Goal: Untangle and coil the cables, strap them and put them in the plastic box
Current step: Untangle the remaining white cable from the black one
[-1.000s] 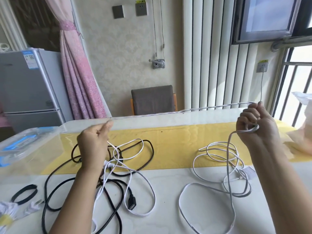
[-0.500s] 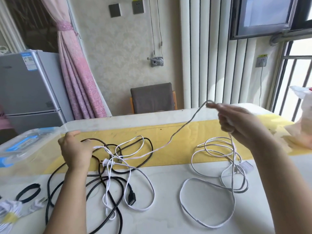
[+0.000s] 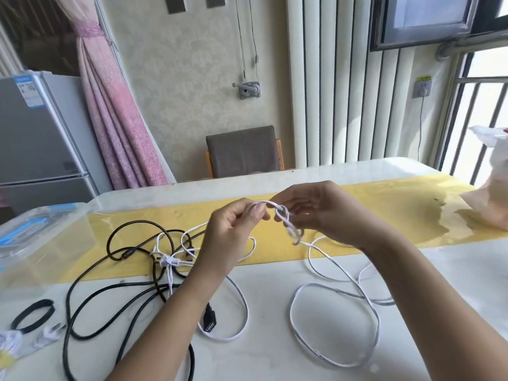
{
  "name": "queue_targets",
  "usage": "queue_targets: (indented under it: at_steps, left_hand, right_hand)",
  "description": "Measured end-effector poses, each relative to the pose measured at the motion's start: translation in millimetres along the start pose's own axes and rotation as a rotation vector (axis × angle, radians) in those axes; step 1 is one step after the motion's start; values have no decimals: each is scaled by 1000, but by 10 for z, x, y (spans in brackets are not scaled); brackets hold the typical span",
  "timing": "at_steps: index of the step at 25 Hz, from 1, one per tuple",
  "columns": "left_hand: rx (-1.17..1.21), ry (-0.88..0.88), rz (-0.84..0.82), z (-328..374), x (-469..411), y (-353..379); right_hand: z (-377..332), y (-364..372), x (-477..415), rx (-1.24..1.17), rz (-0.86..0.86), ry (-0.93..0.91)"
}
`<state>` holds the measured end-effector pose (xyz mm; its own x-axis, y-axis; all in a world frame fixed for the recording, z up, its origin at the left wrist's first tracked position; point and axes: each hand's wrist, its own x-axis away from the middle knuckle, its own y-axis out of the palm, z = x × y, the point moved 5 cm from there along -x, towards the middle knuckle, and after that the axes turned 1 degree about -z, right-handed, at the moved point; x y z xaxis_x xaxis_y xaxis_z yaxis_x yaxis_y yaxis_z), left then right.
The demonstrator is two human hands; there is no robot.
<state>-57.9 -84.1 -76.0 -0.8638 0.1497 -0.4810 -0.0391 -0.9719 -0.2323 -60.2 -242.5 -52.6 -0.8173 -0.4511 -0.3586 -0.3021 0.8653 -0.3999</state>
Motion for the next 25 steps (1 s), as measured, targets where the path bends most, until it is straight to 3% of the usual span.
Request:
queue_targets:
  at_steps: [2, 5, 9, 12, 15, 18, 21, 23, 25]
  left_hand:
    - [17, 5, 69, 22, 1, -117]
    - [73, -26, 33, 5, 3, -177]
    - [56, -215, -101, -115, 21, -87]
    - [18, -185, -104, -128, 66, 13]
    - [-20, -88, 34, -79, 78, -4]
    - [264, -191, 101, -136, 56, -65]
    - [451, -253, 63, -138, 59, -11]
    - [501, -260, 12, -125, 59, 51]
    - [566, -321, -37, -146, 61, 90]
  right_hand:
    - [54, -113, 6, 145, 136, 50]
    - [67, -144, -5, 583, 366, 104]
    - [91, -116, -29, 666, 364, 94]
    - [68, 35, -34, 534, 322, 86]
    - [40, 99, -45, 193, 381, 97]
    - [85, 137, -60, -183, 398, 159]
    - [97, 289, -75, -403, 411, 205]
    - [107, 316, -79, -478, 419, 203]
    - [111, 278, -75, -351, 431, 171]
